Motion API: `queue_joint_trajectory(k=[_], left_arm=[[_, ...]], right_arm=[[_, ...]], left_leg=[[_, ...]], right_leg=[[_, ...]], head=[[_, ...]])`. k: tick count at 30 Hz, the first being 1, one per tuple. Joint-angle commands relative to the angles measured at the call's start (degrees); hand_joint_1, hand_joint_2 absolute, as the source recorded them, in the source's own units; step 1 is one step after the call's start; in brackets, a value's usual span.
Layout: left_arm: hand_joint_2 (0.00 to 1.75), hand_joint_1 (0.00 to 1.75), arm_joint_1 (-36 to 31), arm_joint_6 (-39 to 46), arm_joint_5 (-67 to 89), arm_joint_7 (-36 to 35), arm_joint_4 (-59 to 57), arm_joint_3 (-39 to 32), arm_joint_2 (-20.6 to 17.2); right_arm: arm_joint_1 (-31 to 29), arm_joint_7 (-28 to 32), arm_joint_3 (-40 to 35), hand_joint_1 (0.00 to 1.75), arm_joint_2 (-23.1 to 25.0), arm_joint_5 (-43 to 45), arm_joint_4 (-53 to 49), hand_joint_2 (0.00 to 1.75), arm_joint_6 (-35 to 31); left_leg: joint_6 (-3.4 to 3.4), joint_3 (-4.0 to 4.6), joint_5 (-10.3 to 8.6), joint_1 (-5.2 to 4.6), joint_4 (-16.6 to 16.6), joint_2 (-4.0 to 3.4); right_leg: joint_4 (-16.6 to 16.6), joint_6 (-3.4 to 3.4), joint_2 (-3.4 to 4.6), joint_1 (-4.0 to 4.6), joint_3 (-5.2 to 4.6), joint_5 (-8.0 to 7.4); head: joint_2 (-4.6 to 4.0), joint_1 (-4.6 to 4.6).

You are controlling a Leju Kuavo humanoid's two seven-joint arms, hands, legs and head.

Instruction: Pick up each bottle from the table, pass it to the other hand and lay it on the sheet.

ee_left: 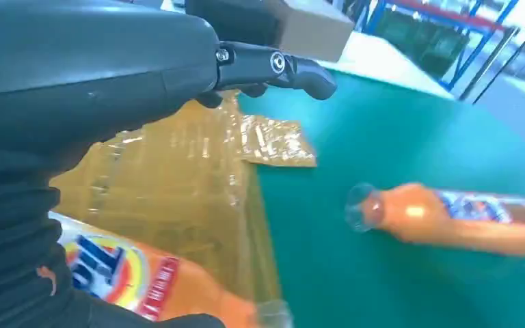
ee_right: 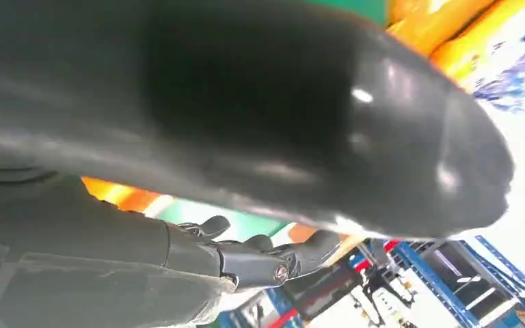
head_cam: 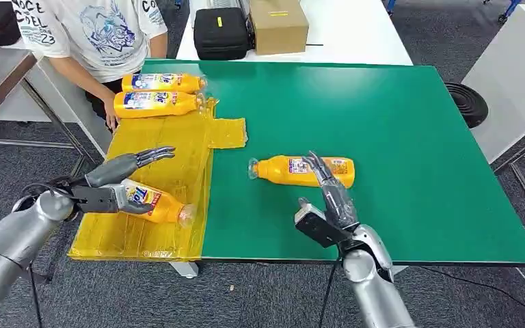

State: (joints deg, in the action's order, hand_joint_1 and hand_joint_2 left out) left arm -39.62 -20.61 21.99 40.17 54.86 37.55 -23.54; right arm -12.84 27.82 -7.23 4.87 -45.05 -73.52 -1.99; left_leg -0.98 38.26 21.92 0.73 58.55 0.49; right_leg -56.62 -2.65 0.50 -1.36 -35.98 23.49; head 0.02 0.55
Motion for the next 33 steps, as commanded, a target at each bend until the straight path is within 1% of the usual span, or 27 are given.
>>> queue_joint_trajectory(k=[1,2,3,4,5,6,8,9,10,11,13,14,15,16,17,20,23,24,27,28,32,33], left_arm=[[1.75,0.0,0.95,3.76,1.82,-4.77,-8.56,-12.86,10.99],[1.75,0.0,1.49,4.75,1.55,-7.92,-9.31,-15.49,12.51],[1.75,0.0,1.9,5.23,1.86,-8.27,-9.22,-16.05,12.91],[1.75,0.0,2.54,5.54,1.74,-10.28,-9.51,-17.55,13.46],[1.75,0.0,4.26,6.35,1.33,-11.71,-8.92,-19.06,13.54],[1.75,0.0,4.65,6.34,1.32,-11.59,-9.0,-19.14,13.32],[1.75,0.0,5.63,6.71,0.93,-11.72,-8.62,-20.32,13.24],[1.75,0.0,5.8,6.65,0.98,-11.73,-8.58,-20.49,13.15],[1.75,0.0,5.92,6.46,0.7,-11.88,-8.55,-20.93,13.21],[1.75,0.0,6.14,6.51,0.45,-12.05,-8.56,-21.49,13.26],[1.75,0.0,6.11,6.4,0.59,-12.14,-8.64,-21.49,13.3],[1.75,0.0,5.95,6.13,0.74,-12.12,-8.85,-21.44,13.5],[1.75,0.0,5.76,6.01,0.81,-12.15,-9.01,-21.37,13.61],[1.75,0.0,5.6,6.02,0.86,-12.18,-9.21,-21.33,13.75],[1.75,0.0,5.05,6.1,1.14,-12.21,-10.11,-21.14,14.0],[1.75,0.0,4.27,6.39,1.35,-11.71,-11.51,-20.97,14.39],[1.75,0.0,4.09,6.44,1.34,-11.44,-11.92,-20.93,14.37],[1.75,0.0,3.99,6.42,1.37,-11.44,-12.04,-20.91,14.36],[1.75,0.0,2.69,5.99,1.47,-11.74,-12.85,-20.7,14.9],[1.75,0.0,1.86,6.03,1.59,-12.05,-13.94,-20.64,15.32],[1.75,0.0,0.44,6.32,1.77,-11.69,-16.2,-20.41,15.97],[1.75,0.0,0.41,6.37,1.71,-11.39,-16.62,-20.41,15.97]], right_arm=[[-14.0,-4.35,0.09,0.0,-8.32,-4.47,18.3,1.75,2.66],[-17.22,-5.47,-0.16,0.0,-9.73,-5.43,23.15,1.75,3.49],[-18.85,-5.05,0.13,0.0,-10.3,-5.39,25.59,1.75,3.56],[-20.87,-5.73,-0.03,0.0,-11.05,-6.26,29.12,1.75,4.22],[-23.61,-6.48,-0.45,0.0,-12.91,-7.0,33.74,1.75,5.49],[-23.93,-5.91,-0.3,0.0,-13.44,-6.87,34.22,1.75,5.71],[-26.26,-6.39,-0.76,0.0,-14.48,-7.72,38.8,1.75,7.07],[-26.75,-6.35,-0.65,0.0,-14.88,-7.78,39.61,1.75,7.11],[-28.08,-6.65,-1.41,0.0,-15.39,-8.54,41.77,1.75,8.24],[-30.12,-6.92,-1.94,0.0,-16.01,-8.81,44.6,1.75,9.65],[-31.55,-7.01,-2.4,0.0,-16.31,-9.1,46.24,1.75,10.23],[-33.22,-7.49,-3.11,0.0,-16.19,-9.6,48.57,1.75,10.53],[-33.85,-7.64,-3.37,0.0,-16.1,-9.85,49.38,1.75,10.75],[-34.3,-7.8,-3.49,0.0,-15.94,-9.96,49.92,1.75,10.88],[-35.15,-8.32,-3.93,0.0,-15.39,-10.42,51.5,1.75,11.01],[-36.4,-8.51,-4.83,0.0,-13.91,-11.07,54.01,1.75,10.45],[-37.26,-8.85,-6.16,0.0,-12.64,-11.9,55.12,1.75,10.52],[-37.67,-9.11,-6.57,0.0,-12.17,-12.18,55.33,1.75,10.68],[-39.23,-10.27,-7.12,0.0,-10.85,-12.7,55.98,1.75,11.09],[-39.62,-10.73,-7.24,0.0,-10.55,-12.86,56.32,1.75,10.95],[-40.24,-10.92,-8.25,0.0,-9.92,-13.59,56.93,1.75,11.53],[-40.41,-11.01,-8.4,0.0,-9.64,-13.7,57.1,1.75,11.71]], left_leg=[[-0.04,-0.21,0.01,-0.02,-0.06,0.05],[-0.04,-0.33,0.05,0.0,-0.05,0.05],[-0.07,-0.27,0.01,-0.01,-0.05,0.0],[-0.09,-0.23,-0.01,-0.05,-0.05,-0.02],[-0.07,-0.18,-0.01,-0.03,-0.04,-0.02],[-0.1,-0.34,0.04,-0.05,-0.06,-0.14],[-0.07,-0.18,0.01,-0.04,-0.04,-0.04],[-0.08,-0.33,0.06,-0.04,-0.05,0.0],[-0.09,-0.23,0.03,-0.05,-0.02,-0.02],[-0.1,-0.33,0.09,-0.03,-0.01,0.02],[-0.1,-0.16,0.03,-0.04,0.03,-0.03],[-0.09,-0.31,0.11,-0.05,0.04,-0.07],[-0.08,-0.13,0.04,-0.04,0.05,-0.05],[-0.08,-0.28,0.12,-0.04,0.06,-0.08],[-0.08,-0.12,0.04,-0.04,0.05,-0.06],[-0.08,-0.23,0.07,-0.02,0.04,-0.05],[-0.06,-0.38,0.14,0.01,0.05,-0.17],[-0.07,-0.14,0.05,0.01,0.05,-0.07],[-0.06,-0.32,0.16,0.0,0.08,-0.17],[-0.07,-0.07,0.06,-0.01,0.09,-0.14],[-0.05,-0.29,0.16,0.03,0.14,-0.1],[-0.07,-0.07,0.03,0.0,0.07,-0.04]], right_leg=[[0.09,0.06,-0.11,0.01,0.26,0.02],[0.11,0.11,-0.14,0.04,0.4,0.06],[0.1,0.09,-0.09,0.03,0.32,0.03],[0.09,0.05,-0.05,-0.02,0.26,0.0],[0.07,0.03,-0.04,0.0,0.21,-0.01],[0.12,0.05,0.06,-0.01,0.36,-0.02],[0.07,0.02,0.0,-0.01,0.21,-0.02],[0.11,0.07,-0.07,0.01,0.4,0.04],[0.08,0.04,-0.05,-0.01,0.28,0.01],[0.08,0.09,-0.12,0.03,0.43,0.09],[0.03,0.05,-0.05,0.01,0.23,0.03],[0.01,0.1,-0.05,0.01,0.36,0.1],[0.0,0.06,-0.04,0.01,0.21,0.04],[-0.01,0.11,-0.02,0.02,0.36,0.1],[-0.01,0.06,-0.03,0.01,0.19,0.03],[0.02,0.1,-0.06,0.04,0.31,0.06],[0.02,0.17,0.03,0.08,0.42,0.09],[0.01,0.08,-0.03,0.06,0.21,0.03],[-0.03,0.16,0.03,0.07,0.35,0.12],[-0.06,0.08,0.05,0.04,0.1,0.03],[-0.09,0.19,-0.05,0.1,0.36,0.15],[-0.04,0.08,-0.05,0.05,0.13,0.03]], head=[[-0.02,-0.02],[0.0,-0.02],[0.0,0.0],[0.0,0.0],[0.0,-0.02],[0.0,0.0],[0.0,0.02],[0.0,0.0],[0.0,-0.04],[0.0,-0.02],[0.0,-0.02],[0.0,0.0],[0.0,-0.02],[0.0,0.02],[0.0,0.0],[0.0,0.0],[0.0,0.0],[0.0,0.0],[0.0,0.0],[0.0,0.0],[0.0,0.0],[0.0,0.0]])
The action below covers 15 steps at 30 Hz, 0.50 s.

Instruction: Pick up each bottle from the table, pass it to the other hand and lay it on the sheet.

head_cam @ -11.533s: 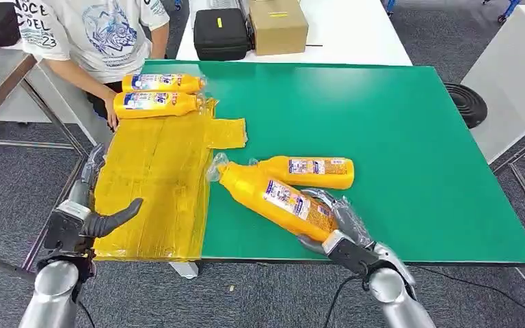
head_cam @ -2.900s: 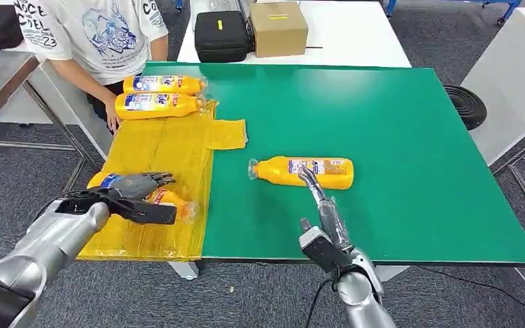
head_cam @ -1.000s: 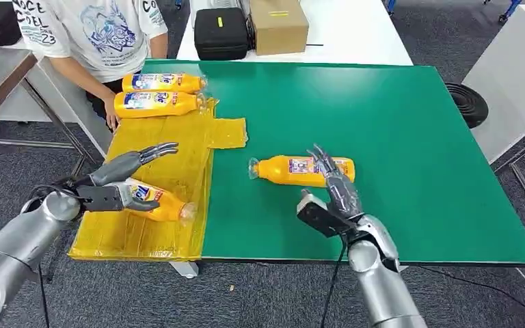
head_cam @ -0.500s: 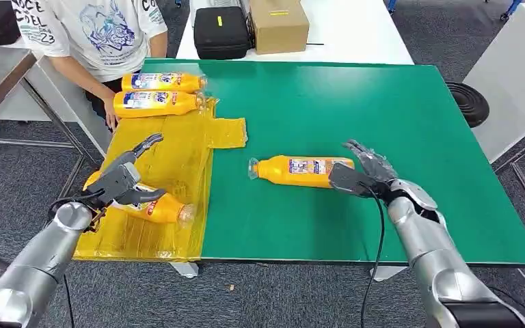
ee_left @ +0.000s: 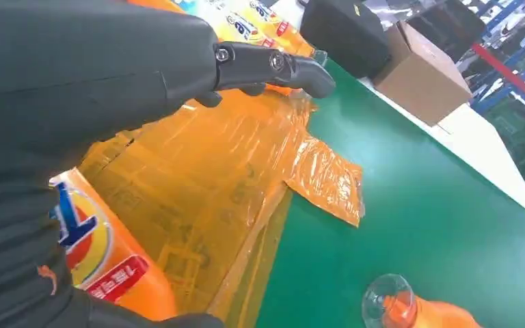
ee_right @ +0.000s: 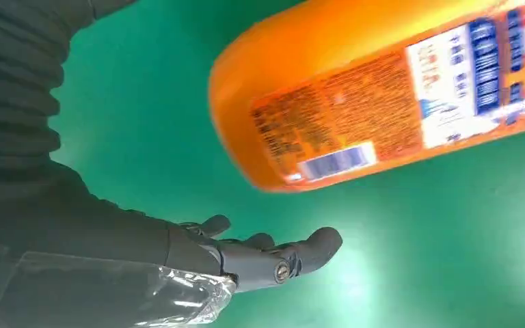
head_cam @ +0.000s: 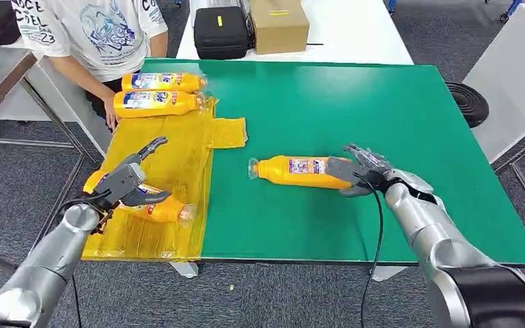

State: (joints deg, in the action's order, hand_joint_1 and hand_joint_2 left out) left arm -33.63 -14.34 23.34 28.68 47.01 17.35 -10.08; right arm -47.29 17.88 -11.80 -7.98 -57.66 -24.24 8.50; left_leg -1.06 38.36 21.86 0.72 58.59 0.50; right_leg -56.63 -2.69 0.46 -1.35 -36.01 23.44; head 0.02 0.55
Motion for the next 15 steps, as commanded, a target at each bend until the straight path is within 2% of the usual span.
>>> queue_joint_trajectory(k=[1,15], left_arm=[[1.75,0.0,-5.52,0.11,0.36,0.14,-8.84,-0.21,2.48],[1.75,0.0,-5.22,-0.94,0.21,1.52,-10.34,0.83,2.84]], right_arm=[[-5.97,-1.1,-3.85,0.0,3.32,-1.09,7.81,1.75,1.2],[-4.16,-2.73,-4.1,0.0,2.57,-1.02,9.5,1.75,3.34]], left_leg=[[0.02,-0.29,0.14,0.01,0.04,-0.05],[0.02,-0.39,0.15,0.01,0.0,-0.03]], right_leg=[[-0.03,0.16,-0.04,0.05,0.29,0.13],[0.02,0.17,-0.07,0.05,0.4,0.16]], head=[[0.0,0.0],[0.0,0.0]])
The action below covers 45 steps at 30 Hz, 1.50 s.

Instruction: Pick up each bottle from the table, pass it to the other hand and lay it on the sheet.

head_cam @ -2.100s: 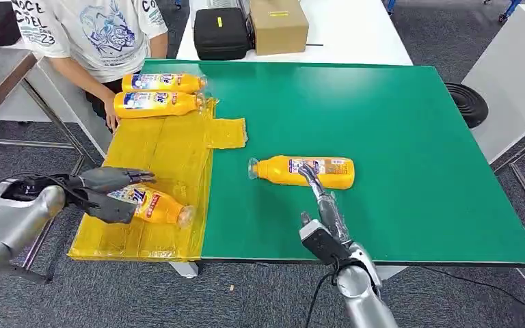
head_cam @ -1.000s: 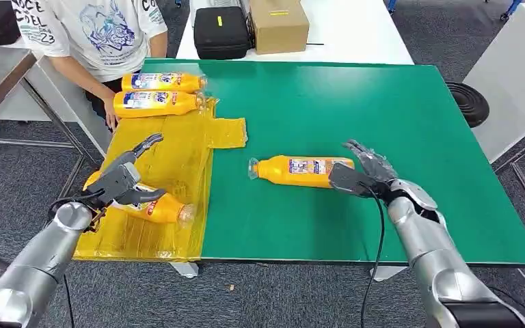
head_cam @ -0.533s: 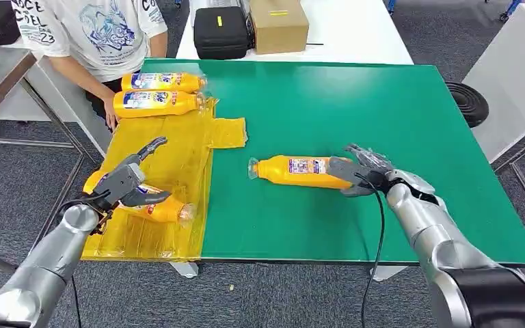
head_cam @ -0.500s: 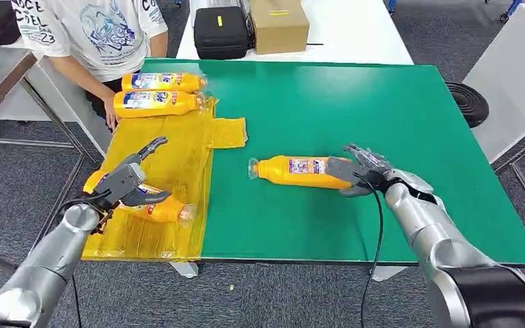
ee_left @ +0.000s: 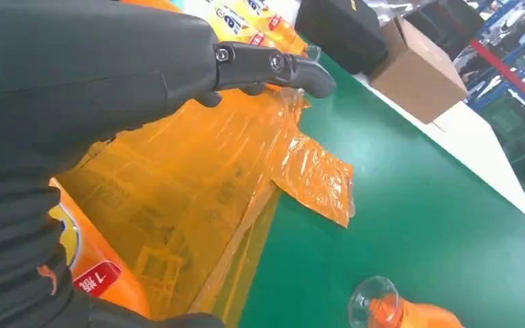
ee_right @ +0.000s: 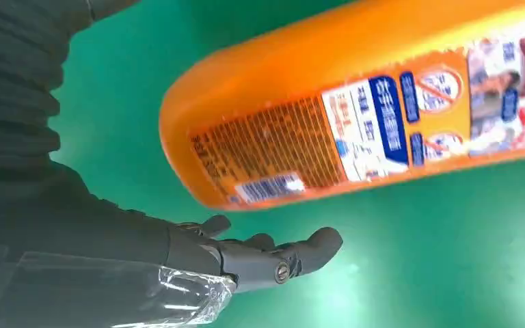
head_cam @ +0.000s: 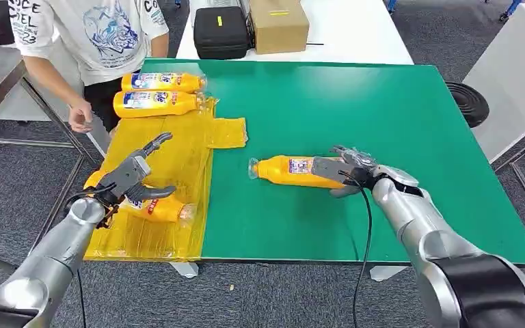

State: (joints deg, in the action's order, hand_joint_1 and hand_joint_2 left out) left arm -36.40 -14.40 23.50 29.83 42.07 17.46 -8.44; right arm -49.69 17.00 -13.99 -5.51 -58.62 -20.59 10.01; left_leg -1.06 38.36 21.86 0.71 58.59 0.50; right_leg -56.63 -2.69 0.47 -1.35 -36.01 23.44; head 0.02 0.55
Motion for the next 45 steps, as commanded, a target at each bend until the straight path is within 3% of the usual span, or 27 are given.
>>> queue_joint_trajectory(k=[1,16,17,21,33,38,43,45], left_arm=[[1.75,0.0,-2.54,-0.82,0.06,0.35,-5.44,0.77,1.34],[1.75,0.0,-5.91,-2.08,-0.6,-0.1,-9.18,2.01,2.47],[1.75,0.0,-5.95,-2.0,-0.77,-0.03,-9.41,2.31,2.69],[1.75,0.0,-5.43,-1.72,-0.88,0.07,-9.21,2.37,2.77],[1.75,0.0,-4.9,-1.85,-1.83,0.04,-8.62,2.07,1.52],[1.75,0.0,-2.52,-0.6,-4.02,-0.42,-5.73,0.46,0.12],[1.75,0.0,-1.09,0.03,-5.02,-0.73,-3.89,-0.66,-0.28],[1.75,0.0,0.26,1.88,-7.1,-1.32,-2.0,-3.32,0.13]], right_arm=[[-1.47,-1.83,-1.89,0.0,-0.08,-0.02,5.85,1.75,1.62],[1.94,-4.07,-1.6,0.0,-0.3,-0.01,6.48,1.75,1.47],[2.33,-3.52,-1.73,1.54,-0.46,-0.18,6.3,1.75,1.28],[2.41,-3.21,-1.64,1.64,-0.7,-0.09,6.26,1.75,1.31],[3.06,-1.6,-0.91,1.75,-0.45,0.55,5.61,1.75,-0.92],[3.68,6.42,2.73,1.75,0.65,4.58,2.35,1.75,-8.59],[4.6,8.62,3.98,1.75,1.25,6.22,0.35,1.75,-11.26],[6.41,13.08,6.99,1.75,2.36,10.07,-3.0,1.75,-15.75]], left_leg=[[0.01,-0.17,0.06,0.03,-0.02,0.03],[0.01,-0.25,0.07,0.06,-0.01,0.13],[0.01,-0.29,0.07,0.07,-0.03,0.13],[0.01,-0.26,0.06,0.06,-0.03,0.07],[0.01,-0.32,0.06,0.05,-0.03,0.02],[0.03,-0.39,0.1,0.04,-0.04,-0.08],[0.03,-0.4,0.16,0.01,-0.02,-0.16],[0.02,-0.25,0.09,0.03,-0.02,-0.09]], right_leg=[[0.04,0.1,-0.09,0.05,0.21,0.07],[0.06,0.12,-0.2,0.08,0.3,0.11],[0.09,0.13,-0.21,0.1,0.35,0.1],[0.08,0.1,-0.12,0.08,0.27,0.07],[0.08,0.09,-0.08,0.07,0.32,0.06],[0.07,0.13,0.02,0.07,0.37,0.07],[0.01,0.17,0.09,0.05,0.37,0.12],[0.03,0.1,0.06,0.05,0.24,0.06]], head=[[0.0,0.0],[0.0,0.02],[0.0,-0.02],[0.0,0.0],[0.0,0.0],[0.0,0.0],[0.0,0.0],[0.0,0.02]])
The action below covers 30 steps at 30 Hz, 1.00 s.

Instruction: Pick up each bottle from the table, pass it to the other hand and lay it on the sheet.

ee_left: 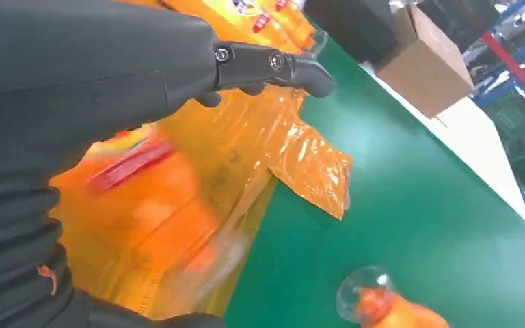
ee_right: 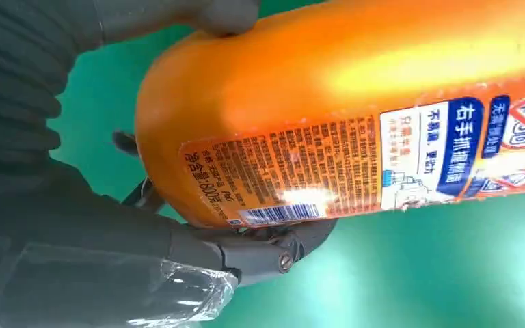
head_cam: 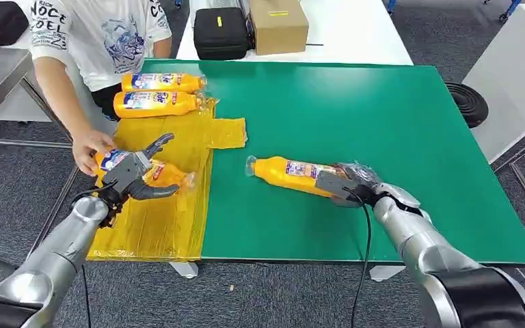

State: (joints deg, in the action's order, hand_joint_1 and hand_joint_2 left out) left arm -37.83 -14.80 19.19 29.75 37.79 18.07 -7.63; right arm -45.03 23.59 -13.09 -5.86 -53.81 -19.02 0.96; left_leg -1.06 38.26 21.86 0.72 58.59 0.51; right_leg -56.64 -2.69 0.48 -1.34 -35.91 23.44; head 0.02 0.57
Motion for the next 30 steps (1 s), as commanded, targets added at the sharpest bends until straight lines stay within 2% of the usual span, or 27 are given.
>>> queue_joint_trajectory(k=[1,5,10,14,19,24,30], left_arm=[[1.75,0.0,2.62,2.99,-3.96,-1.53,3.68,-5.26,-0.56],[1.75,0.0,6.64,5.44,-8.58,-2.34,9.68,-10.33,0.42],[1.75,0.0,8.59,7.1,-14.75,-3.27,12.93,-15.15,2.82],[1.75,0.0,9.75,3.27,-24.05,-4.64,13.39,-18.12,4.09],[1.75,0.0,13.75,-6.72,-38.98,-10.59,14.85,-15.22,4.21],[1.75,0.0,14.95,-14.52,-45.59,-14.69,13.05,-7.59,4.46],[1.75,0.0,14.71,-15.58,-46.84,-14.51,11.94,-4.31,5.59]], right_arm=[[3.32,7.87,7.0,1.75,3.26,6.55,-6.98,1.75,-8.39],[10.72,9.03,8.56,1.75,5.0,9.83,-17.98,1.75,-10.24],[14.76,9.15,11.04,1.75,6.38,13.15,-24.37,1.75,-11.62],[18.09,11.13,12.73,1.75,7.87,15.44,-28.03,1.75,-13.18],[19.24,13.93,12.62,1.75,9.91,17.83,-28.48,1.75,-13.33],[19.24,16.12,11.86,1.75,11.91,19.86,-28.09,1.75,-13.21],[19.6,16.41,10.45,1.75,12.73,19.69,-28.13,1.75,-13.85]], left_leg=[[0.02,-0.27,0.14,0.02,-0.02,-0.13],[0.02,-0.33,0.22,0.05,-0.04,-0.19],[0.04,-0.24,0.17,0.04,-0.04,-0.08],[0.02,-0.01,0.09,0.02,-0.02,-0.04],[0.03,-0.23,0.18,0.01,-0.06,-0.13],[0.03,-0.17,0.16,0.0,-0.04,-0.05],[0.03,-0.16,0.16,0.01,-0.03,-0.02]], right_leg=[[0.04,0.14,0.04,0.06,0.23,0.11],[0.08,0.17,0.08,0.08,0.33,0.15],[0.06,0.17,-0.03,0.07,0.24,0.16],[0.04,0.1,-0.05,0.04,0.01,0.09],[0.08,0.15,0.01,0.03,0.2,0.15],[0.04,0.14,-0.06,0.02,0.14,0.16],[0.05,0.15,-0.1,0.03,0.15,0.17]], head=[[0.0,-0.02],[0.0,0.0],[0.0,-0.02],[0.0,-0.02],[0.0,-0.02],[0.0,-0.02],[0.0,-0.02]])
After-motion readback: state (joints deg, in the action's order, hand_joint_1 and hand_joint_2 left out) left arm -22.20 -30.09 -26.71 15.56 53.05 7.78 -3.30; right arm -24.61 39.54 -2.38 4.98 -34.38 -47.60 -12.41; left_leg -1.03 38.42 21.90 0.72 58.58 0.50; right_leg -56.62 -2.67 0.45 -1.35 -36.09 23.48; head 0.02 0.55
